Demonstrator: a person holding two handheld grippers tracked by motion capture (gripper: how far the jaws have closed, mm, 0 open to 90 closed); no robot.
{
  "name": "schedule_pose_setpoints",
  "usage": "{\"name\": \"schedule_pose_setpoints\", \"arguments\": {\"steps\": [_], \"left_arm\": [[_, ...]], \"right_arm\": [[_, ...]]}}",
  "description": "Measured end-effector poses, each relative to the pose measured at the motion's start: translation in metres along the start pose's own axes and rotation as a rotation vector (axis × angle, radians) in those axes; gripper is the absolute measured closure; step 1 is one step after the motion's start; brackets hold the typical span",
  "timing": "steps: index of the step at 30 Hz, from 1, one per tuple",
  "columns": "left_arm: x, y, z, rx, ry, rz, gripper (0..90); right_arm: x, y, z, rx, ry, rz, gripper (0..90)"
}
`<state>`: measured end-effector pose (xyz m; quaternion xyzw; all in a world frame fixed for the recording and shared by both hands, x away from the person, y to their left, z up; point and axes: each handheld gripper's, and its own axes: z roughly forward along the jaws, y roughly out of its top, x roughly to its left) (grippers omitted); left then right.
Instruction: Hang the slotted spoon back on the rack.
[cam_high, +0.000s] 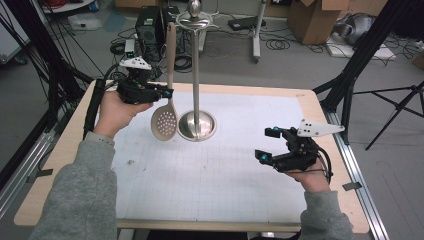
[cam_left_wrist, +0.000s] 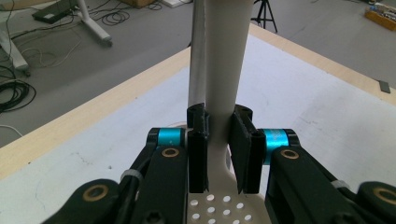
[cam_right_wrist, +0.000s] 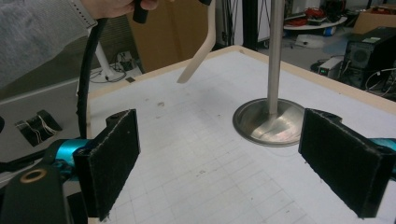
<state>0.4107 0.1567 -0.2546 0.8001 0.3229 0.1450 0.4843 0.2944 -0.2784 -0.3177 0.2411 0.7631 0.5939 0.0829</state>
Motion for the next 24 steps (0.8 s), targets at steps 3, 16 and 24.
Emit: {"name": "schedule_pose_setpoints", "arguments": {"steps": [3, 16, 24], "left_arm": [[0.0, 0.0, 0.002, -0.001, -0.001, 0.002, 77.3], [-0.004, 0.002, -0.007, -0.073, -0.014, -0.002, 42.5], [0.0, -0.012, -0.02, -0.109, -0.032, -0.007, 21.7]], "right_arm": [[0.0, 0.0, 0.0, -0.001, 0.0, 0.0, 11.5], [0.001, -0.001, 0.004, 0.021, 0.003, -0.003, 11.4], [0.001, -0.001, 0.007, 0.036, -0.003, -0.009, 11.4]]}}
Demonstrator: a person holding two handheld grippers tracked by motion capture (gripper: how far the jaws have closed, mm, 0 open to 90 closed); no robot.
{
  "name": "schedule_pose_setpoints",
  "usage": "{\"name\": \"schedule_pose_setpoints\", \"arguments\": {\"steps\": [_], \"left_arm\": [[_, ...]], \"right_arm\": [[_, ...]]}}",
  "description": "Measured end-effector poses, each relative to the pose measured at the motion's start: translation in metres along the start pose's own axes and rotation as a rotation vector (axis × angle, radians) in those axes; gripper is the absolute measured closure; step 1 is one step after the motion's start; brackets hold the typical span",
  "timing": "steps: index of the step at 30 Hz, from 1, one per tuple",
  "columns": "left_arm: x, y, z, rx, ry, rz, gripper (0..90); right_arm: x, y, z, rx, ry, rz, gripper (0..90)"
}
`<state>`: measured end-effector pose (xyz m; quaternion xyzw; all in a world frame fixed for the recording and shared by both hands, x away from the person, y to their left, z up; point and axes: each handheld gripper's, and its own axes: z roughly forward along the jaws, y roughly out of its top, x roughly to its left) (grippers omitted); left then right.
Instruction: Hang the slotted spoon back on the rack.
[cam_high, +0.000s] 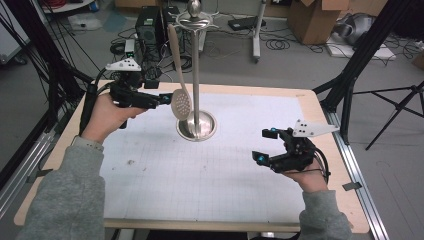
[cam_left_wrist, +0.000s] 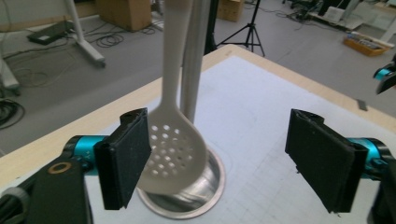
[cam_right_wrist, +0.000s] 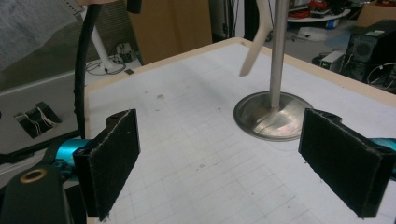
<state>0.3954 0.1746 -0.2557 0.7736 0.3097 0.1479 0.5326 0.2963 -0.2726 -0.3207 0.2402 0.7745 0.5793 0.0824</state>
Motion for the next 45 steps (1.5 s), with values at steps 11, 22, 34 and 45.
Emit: {"name": "schedule_pose_setpoints", "arguments": {"steps": [11, 22, 34, 45], "left_arm": [[-0.002, -0.022, -0.022, -0.097, -0.023, -0.025, 15.6], [-0.003, -0.051, -0.044, -0.126, -0.006, 0.007, 15.7], [-0.003, -0.09, -0.062, -0.194, 0.047, -0.009, 15.3], [0.001, -0.113, -0.089, -0.184, 0.08, 0.019, 15.3]], "right_arm": [[-0.001, -0.001, 0.002, 0.013, 0.002, 0.002, 11.4], [-0.001, -0.001, 0.009, 0.039, 0.007, -0.006, 11.4], [0.0, -0.002, 0.013, 0.052, 0.009, -0.005, 11.4], [-0.001, -0.003, 0.016, 0.064, 0.006, -0.006, 11.6]]}}
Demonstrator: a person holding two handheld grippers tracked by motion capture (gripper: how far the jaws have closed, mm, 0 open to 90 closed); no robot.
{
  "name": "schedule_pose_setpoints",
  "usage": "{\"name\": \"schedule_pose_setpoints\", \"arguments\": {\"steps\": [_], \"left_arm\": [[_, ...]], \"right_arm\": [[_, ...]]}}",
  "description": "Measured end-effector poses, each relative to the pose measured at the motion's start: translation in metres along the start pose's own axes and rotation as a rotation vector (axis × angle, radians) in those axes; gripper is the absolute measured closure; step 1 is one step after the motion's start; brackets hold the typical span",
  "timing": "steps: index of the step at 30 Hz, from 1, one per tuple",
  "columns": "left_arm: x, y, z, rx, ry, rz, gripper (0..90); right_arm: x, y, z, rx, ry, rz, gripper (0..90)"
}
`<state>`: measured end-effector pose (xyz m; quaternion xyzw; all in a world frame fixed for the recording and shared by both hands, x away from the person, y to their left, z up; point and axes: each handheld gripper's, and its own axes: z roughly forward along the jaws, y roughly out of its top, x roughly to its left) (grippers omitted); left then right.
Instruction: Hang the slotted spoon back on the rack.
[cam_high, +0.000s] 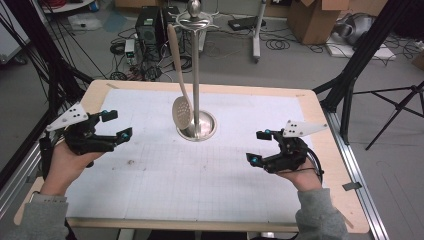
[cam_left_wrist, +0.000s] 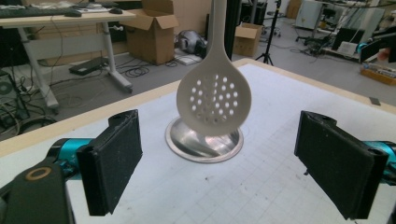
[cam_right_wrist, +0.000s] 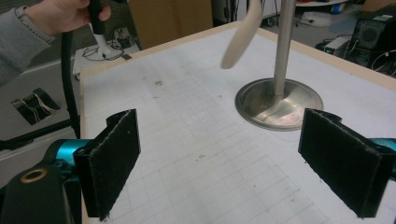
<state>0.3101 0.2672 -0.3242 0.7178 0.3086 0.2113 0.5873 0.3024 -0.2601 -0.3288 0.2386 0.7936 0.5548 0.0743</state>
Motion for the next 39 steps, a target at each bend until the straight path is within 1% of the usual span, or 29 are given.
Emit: {"name": "schedule_pose_setpoints", "arguments": {"steps": [2, 5, 8, 11, 14, 17, 19, 21, 23, 26, 28, 32, 36, 39], "left_arm": [[-0.001, -0.003, -0.003, -0.001, 0.005, 0.004, 15.3], [-0.004, -0.009, -0.004, -0.003, 0.002, -0.001, 15.3], [-0.007, -0.016, -0.005, -0.002, 0.005, -0.008, 15.3], [-0.009, -0.024, -0.007, -0.012, 0.008, -0.018, 15.3], [-0.01, -0.031, -0.008, -0.016, 0.031, -0.015, 15.1], [-0.01, -0.036, -0.01, -0.006, 0.049, -0.007, 14.6], [-0.01, -0.038, -0.012, 0.006, 0.056, -0.005, 14.6], [-0.01, -0.04, -0.015, 0.0, 0.055, -0.009, 14.6], [-0.01, -0.043, -0.017, 0.006, 0.059, -0.007, 14.6], [-0.01, -0.047, -0.02, 0.009, 0.059, -0.02, 14.6], [-0.009, -0.048, -0.023, 0.009, 0.07, -0.022, 14.6], [-0.005, -0.05, -0.031, 0.002, 0.086, -0.032, 14.6], [-0.004, -0.053, -0.033, 0.01, 0.096, -0.035, 14.5], [-0.002, -0.056, -0.034, 0.013, 0.108, -0.041, 14.6]], "right_arm": [[0.0, 0.0, 0.001, 0.002, -0.002, 0.0, 11.6], [0.0, 0.0, 0.0, -0.001, -0.007, -0.002, 11.6], [0.0, 0.0, 0.0, -0.004, -0.016, -0.005, 11.5], [0.001, 0.0, -0.001, -0.001, -0.019, 0.004, 11.6], [0.0, -0.001, -0.002, -0.004, -0.029, 0.005, 11.6], [-0.001, -0.002, -0.003, -0.009, -0.038, 0.009, 11.6], [-0.002, -0.002, -0.003, -0.009, -0.046, 0.012, 11.6], [-0.002, -0.003, -0.004, -0.012, -0.05, 0.012, 11.6], [-0.002, -0.003, -0.005, -0.018, -0.058, 0.012, 11.6], [-0.001, -0.002, -0.006, -0.033, -0.06, 0.018, 11.6], [-0.001, -0.002, -0.005, -0.039, -0.072, 0.013, 11.5], [-0.002, -0.004, -0.004, -0.038, -0.083, 0.018, 11.6], [-0.005, -0.007, -0.005, -0.042, -0.101, 0.028, 11.6], [-0.006, -0.008, -0.007, -0.055, -0.114, 0.034, 11.5]]}}
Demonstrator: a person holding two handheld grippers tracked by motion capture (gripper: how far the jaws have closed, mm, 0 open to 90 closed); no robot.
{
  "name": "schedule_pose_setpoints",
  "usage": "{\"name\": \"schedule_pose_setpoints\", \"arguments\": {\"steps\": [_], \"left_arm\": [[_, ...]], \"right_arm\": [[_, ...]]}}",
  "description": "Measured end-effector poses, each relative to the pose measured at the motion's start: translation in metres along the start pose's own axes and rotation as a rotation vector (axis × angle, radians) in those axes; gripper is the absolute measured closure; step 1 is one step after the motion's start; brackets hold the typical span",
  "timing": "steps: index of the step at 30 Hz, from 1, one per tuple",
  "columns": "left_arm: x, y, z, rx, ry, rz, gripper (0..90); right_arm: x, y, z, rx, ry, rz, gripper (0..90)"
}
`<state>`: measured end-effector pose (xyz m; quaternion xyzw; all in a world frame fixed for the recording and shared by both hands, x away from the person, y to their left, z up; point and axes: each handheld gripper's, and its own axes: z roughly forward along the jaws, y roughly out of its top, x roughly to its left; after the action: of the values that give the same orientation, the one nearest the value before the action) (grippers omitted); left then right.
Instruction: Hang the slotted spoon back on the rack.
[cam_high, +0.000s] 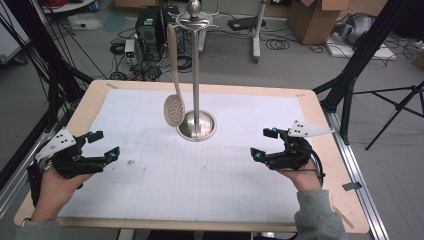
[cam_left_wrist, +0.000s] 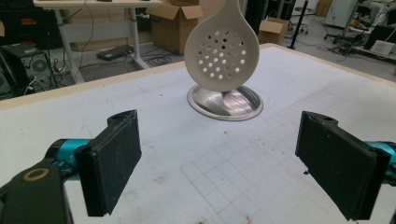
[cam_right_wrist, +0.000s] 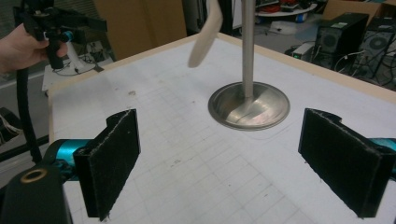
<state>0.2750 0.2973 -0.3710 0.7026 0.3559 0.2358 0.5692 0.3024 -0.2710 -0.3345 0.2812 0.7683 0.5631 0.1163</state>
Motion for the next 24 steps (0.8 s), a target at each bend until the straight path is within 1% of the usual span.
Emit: {"name": "schedule_pose_setpoints", "arguments": {"steps": [2, 6, 8, 10, 13, 14, 15, 17, 21, 24], "left_arm": [[0.001, -0.003, -0.001, 0.011, 0.015, 0.005, 14.6], [0.001, -0.009, -0.002, 0.022, 0.029, 0.002, 14.6], [-0.001, -0.012, -0.004, 0.027, 0.036, 0.003, 14.6], [-0.004, -0.015, -0.006, 0.028, 0.046, 0.008, 14.6], [-0.007, -0.021, -0.013, 0.025, 0.054, 0.007, 14.6], [-0.007, -0.022, -0.015, 0.028, 0.058, 0.005, 14.6], [-0.006, -0.023, -0.016, 0.028, 0.063, -0.001, 14.6], [-0.005, -0.025, -0.02, 0.021, 0.08, -0.01, 14.6], [-0.003, -0.03, -0.025, 0.014, 0.107, -0.014, 14.6], [-0.001, -0.036, -0.029, 0.016, 0.137, -0.019, 14.6]], "right_arm": [[-0.002, -0.001, -0.002, -0.008, -0.012, 0.002, 11.5], [-0.005, -0.004, -0.007, -0.016, -0.046, 0.012, 11.5], [-0.006, -0.006, -0.01, -0.019, -0.071, 0.016, 11.5], [-0.007, -0.01, -0.012, -0.037, -0.097, 0.021, 11.6], [-0.011, -0.02, -0.017, -0.045, -0.165, 0.051, 11.5], [-0.013, -0.023, -0.018, -0.051, -0.181, 0.054, 11.6], [-0.014, -0.026, -0.02, -0.058, -0.215, 0.057, 11.5], [-0.016, -0.032, -0.023, -0.072, -0.257, 0.073, 11.5], [-0.02, -0.047, -0.033, -0.099, -0.328, 0.095, 11.5], [-0.022, -0.058, -0.039, -0.102, -0.37, 0.115, 11.5]]}}
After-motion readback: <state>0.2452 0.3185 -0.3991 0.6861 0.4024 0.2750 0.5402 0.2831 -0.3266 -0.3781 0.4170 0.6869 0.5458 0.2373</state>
